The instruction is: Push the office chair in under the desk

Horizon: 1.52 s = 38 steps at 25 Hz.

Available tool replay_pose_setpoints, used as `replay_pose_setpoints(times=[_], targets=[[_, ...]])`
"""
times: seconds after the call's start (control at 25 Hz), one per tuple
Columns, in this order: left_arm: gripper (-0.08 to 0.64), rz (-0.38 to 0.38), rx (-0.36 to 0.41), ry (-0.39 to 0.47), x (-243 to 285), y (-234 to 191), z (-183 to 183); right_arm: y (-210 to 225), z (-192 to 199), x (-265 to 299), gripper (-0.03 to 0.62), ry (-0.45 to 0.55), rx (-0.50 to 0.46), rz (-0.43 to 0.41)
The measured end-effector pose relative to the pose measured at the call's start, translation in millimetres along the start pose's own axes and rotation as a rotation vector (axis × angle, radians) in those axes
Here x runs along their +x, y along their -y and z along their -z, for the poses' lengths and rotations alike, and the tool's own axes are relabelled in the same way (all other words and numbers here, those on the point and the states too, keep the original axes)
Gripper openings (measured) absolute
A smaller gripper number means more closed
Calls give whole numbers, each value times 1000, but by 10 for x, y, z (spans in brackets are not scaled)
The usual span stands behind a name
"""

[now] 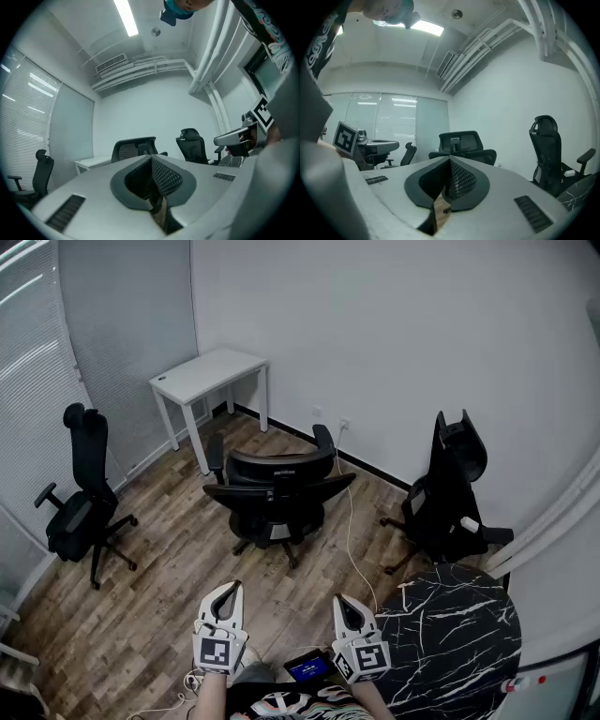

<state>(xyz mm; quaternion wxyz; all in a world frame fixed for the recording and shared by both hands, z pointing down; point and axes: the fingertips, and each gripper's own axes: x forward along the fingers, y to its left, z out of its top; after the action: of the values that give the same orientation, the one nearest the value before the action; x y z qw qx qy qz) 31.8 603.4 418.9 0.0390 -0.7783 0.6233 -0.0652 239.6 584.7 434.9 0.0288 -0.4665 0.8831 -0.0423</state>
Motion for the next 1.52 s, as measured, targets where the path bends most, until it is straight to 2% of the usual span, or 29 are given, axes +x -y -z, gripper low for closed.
replay_pose_setpoints(times=[0.4,0.76,1.0,1.2,1.36,1.52], targets=[[32,-15,19,27,55,173,-55,185,-95,-186,14,12,-6,14],[32,-32,12,11,276,16,-63,407,-114,12,15,23,-9,25],[32,-48,11,45,678,-171,7,634,-72,351,15,11,-22,32],[32,-35,19,2,1101,-316,152,843,31,704,15,-12,-22,46],[31,-30,11,9,1481,-577,201,961,71,1120,15,-16,-22,52],[31,-32,-1,-26,1824,-838,290,1103,98,1485,15,-38,-22,66]])
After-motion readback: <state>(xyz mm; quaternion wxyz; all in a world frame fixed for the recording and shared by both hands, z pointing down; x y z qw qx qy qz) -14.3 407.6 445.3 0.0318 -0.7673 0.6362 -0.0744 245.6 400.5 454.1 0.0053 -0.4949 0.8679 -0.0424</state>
